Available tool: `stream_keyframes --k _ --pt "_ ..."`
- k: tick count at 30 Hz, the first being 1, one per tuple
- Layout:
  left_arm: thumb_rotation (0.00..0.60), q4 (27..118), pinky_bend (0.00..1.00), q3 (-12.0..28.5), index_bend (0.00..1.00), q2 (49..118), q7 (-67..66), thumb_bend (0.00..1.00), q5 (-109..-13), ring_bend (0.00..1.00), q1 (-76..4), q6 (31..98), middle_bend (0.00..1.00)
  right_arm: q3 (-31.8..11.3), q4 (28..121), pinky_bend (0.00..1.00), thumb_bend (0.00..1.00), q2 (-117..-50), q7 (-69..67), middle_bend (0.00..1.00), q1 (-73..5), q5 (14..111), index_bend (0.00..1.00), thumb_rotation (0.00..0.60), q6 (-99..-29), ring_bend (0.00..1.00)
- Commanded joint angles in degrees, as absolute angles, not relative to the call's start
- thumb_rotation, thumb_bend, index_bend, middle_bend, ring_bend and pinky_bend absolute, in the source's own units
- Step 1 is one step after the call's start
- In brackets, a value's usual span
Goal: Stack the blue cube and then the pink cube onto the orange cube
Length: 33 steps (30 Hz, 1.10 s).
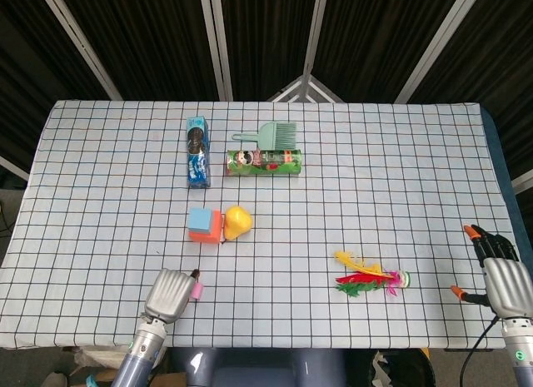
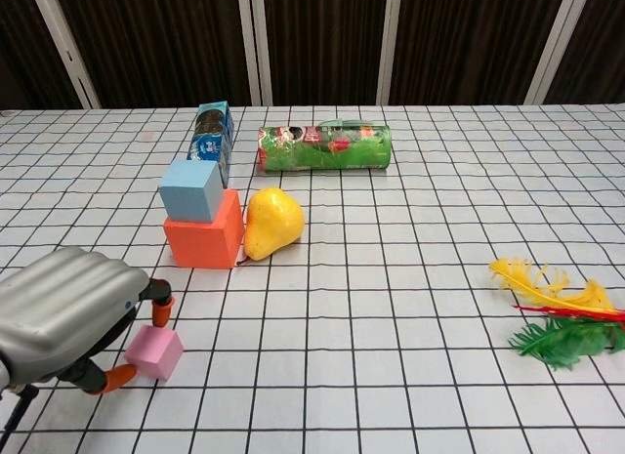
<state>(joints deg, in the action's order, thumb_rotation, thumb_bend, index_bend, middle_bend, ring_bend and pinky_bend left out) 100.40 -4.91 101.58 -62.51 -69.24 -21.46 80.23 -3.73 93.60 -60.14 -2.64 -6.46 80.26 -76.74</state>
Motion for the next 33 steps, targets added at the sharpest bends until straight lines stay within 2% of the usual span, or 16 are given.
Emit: stream_keyframes --k 1,6,13,19,24,29,33 --pt "0.600 100.31 0.91 -4.76 0.43 101.61 -62.54 0.32 -69.23 0.76 -21.37 80.07 0.82 -3.71 93.55 0.08 0.17 -60.10 -2.73 0.08 -6.48 80.30 0.04 0.600 -76.69 0.11" --pt "0.600 100.56 0.91 -4.59 0.46 101.43 -62.09 0.36 -69.74 0.77 -21.23 79.83 0.82 -3.66 93.45 0.08 0.17 -60.07 -2.95 0.08 -6.56 80.30 0.04 0.600 -76.49 0.11" --pt "0.600 101.97 0.91 -4.11 0.46 100.15 -59.79 0.37 -71.54 0.77 -20.88 80.18 0.82 -3.63 93.54 0.08 0.17 -60.10 -2.80 0.08 -6.57 80.36 0.04 0.600 -76.55 0.11" --pt "0.600 108.68 0.91 -1.75 0.46 95.92 -59.01 0.37 -73.27 0.77 -20.85 82.23 0.82 -3.57 93.69 0.08 0.17 -60.15 -2.59 0.08 -6.53 80.47 0.04 0.600 -76.70 0.11" --pt "0.600 119.00 0.91 4.14 0.47 91.72 -63.55 0.36 -71.62 0.77 -22.27 84.33 0.82 -3.43 94.00 0.08 0.17 -60.16 -2.11 0.08 -6.67 80.49 0.04 0.600 -76.36 0.11" --pt "0.600 128.74 0.91 11.87 0.47 90.17 -71.37 0.36 -62.12 0.77 -25.74 84.93 0.82 -3.44 94.21 0.08 0.17 -60.30 -1.38 0.08 -6.82 80.27 0.04 0.600 -76.17 0.11" --pt "0.600 132.37 0.91 18.11 0.47 91.33 -79.51 0.36 -54.20 0.77 -29.88 88.37 0.81 -3.52 94.24 0.08 0.17 -60.38 -0.99 0.08 -6.85 79.92 0.04 0.600 -76.09 0.11"
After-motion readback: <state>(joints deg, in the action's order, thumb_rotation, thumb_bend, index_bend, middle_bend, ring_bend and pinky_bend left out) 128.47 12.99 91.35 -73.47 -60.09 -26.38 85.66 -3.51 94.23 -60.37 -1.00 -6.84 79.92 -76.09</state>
